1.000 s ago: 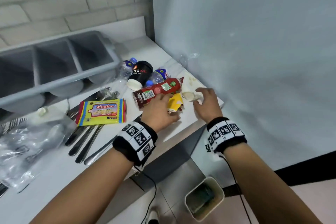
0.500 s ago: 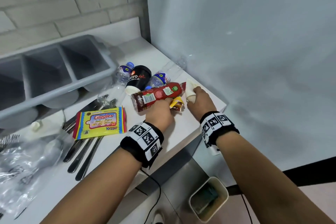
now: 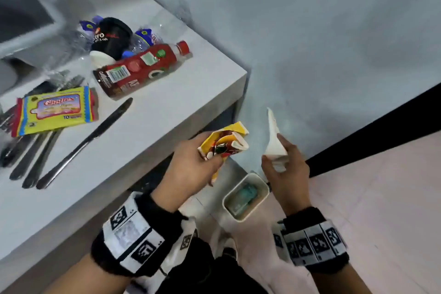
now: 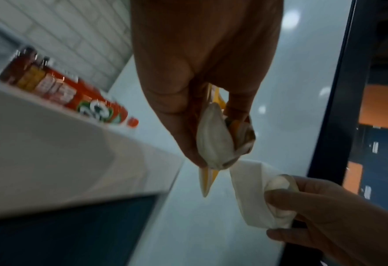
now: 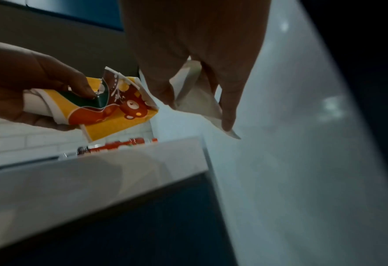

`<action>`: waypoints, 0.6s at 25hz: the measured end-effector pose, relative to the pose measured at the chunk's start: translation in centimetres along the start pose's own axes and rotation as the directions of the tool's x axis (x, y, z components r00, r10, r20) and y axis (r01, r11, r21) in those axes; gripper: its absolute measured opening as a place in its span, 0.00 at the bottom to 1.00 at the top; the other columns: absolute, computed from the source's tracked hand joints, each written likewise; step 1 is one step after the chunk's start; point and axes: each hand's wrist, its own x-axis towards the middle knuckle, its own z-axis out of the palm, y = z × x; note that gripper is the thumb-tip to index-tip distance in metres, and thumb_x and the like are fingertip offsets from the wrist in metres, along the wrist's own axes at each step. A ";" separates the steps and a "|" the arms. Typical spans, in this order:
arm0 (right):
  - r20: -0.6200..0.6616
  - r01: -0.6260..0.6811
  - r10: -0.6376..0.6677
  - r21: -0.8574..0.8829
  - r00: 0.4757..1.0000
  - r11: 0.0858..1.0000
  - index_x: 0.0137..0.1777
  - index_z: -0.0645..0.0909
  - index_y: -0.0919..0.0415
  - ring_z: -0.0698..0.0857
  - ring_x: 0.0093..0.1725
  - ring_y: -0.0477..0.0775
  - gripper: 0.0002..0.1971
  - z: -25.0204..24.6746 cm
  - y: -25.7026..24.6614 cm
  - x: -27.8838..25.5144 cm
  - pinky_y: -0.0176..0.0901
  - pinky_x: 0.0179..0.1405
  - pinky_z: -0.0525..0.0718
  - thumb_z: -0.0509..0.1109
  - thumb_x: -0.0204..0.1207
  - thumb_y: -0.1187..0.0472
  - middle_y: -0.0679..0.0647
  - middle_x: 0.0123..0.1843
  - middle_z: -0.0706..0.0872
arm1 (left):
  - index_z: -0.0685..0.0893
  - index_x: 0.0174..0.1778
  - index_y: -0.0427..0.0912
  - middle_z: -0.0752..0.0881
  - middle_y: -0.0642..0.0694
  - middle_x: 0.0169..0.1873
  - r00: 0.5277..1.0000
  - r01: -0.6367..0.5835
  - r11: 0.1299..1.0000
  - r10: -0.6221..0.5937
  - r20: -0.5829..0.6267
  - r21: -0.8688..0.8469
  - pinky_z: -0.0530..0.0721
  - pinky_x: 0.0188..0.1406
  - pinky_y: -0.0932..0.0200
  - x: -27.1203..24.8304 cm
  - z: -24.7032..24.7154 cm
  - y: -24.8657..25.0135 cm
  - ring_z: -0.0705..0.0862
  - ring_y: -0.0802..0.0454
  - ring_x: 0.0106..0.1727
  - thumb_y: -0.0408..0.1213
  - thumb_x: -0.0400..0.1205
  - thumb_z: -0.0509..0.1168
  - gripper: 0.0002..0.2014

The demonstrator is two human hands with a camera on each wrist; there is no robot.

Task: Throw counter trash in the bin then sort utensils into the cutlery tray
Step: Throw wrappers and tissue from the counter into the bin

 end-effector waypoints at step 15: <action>0.489 -0.038 0.464 -0.657 0.739 0.753 0.71 0.73 0.61 0.69 0.76 0.59 0.24 10.9 34.9 -1.2 0.48 0.75 0.68 0.60 0.75 0.58 0.59 0.74 0.76 | 0.78 0.65 0.37 0.85 0.36 0.62 0.782 0.371 0.813 -0.534 0.320 0.450 0.78 0.61 0.55 13.1 27.6 -31.6 0.82 0.40 0.64 0.38 0.79 0.66 0.19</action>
